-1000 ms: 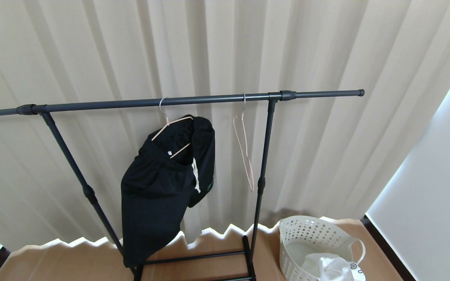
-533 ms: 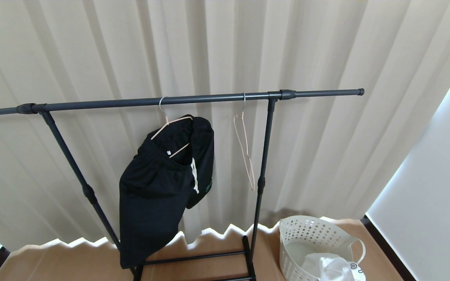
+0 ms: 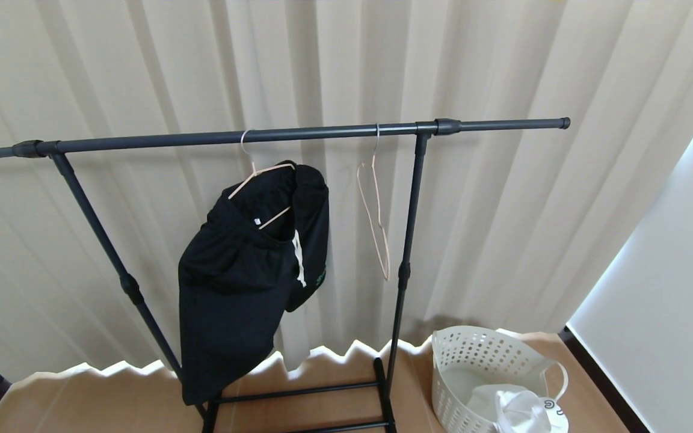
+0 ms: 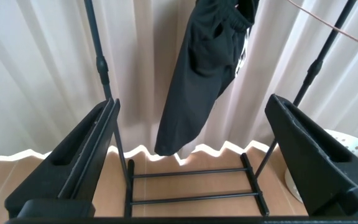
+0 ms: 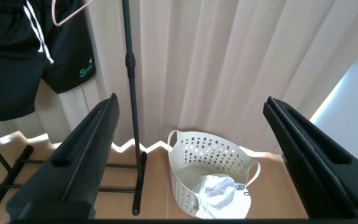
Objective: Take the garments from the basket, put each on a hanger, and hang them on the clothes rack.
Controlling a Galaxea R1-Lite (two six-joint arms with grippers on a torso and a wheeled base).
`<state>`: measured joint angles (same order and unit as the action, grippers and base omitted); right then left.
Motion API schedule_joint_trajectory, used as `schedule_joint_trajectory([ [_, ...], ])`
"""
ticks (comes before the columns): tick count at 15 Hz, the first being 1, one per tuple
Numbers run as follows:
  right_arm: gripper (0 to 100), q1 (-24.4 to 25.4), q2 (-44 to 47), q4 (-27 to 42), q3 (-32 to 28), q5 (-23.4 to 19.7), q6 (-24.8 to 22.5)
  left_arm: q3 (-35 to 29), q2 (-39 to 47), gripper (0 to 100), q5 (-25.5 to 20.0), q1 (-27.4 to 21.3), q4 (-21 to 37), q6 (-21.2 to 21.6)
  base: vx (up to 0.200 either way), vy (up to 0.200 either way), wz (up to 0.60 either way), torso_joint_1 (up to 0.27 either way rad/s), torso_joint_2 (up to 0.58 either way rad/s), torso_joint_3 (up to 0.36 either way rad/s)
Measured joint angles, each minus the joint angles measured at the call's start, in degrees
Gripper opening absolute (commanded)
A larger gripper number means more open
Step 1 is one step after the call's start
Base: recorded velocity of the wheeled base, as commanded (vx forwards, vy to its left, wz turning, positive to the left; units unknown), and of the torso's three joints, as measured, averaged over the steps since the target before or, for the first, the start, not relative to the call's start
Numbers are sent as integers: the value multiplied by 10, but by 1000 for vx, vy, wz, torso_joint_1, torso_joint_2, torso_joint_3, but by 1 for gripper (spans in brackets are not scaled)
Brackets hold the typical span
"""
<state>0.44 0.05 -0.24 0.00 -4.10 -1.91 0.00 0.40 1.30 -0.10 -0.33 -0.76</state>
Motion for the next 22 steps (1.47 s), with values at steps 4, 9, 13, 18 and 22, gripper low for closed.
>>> schedule_joint_trajectory([
  [4,100,0,0,0,0,0,4,0,0,100,0,0,0,0,0,0,0,-155,354,198],
  [9,100,0,0,0,0,0,5,0,0,100,0,0,0,-1,0,0,0,-160,376,213],
  [13,100,0,0,0,0,1,7,0,0,100,0,0,1,-2,0,0,0,-201,491,282],
  [18,100,0,0,0,0,1,8,0,0,100,0,0,0,-2,0,0,0,-215,544,321],
  [22,100,0,0,0,0,1,8,0,0,100,0,0,0,-2,0,0,0,-189,526,321],
])
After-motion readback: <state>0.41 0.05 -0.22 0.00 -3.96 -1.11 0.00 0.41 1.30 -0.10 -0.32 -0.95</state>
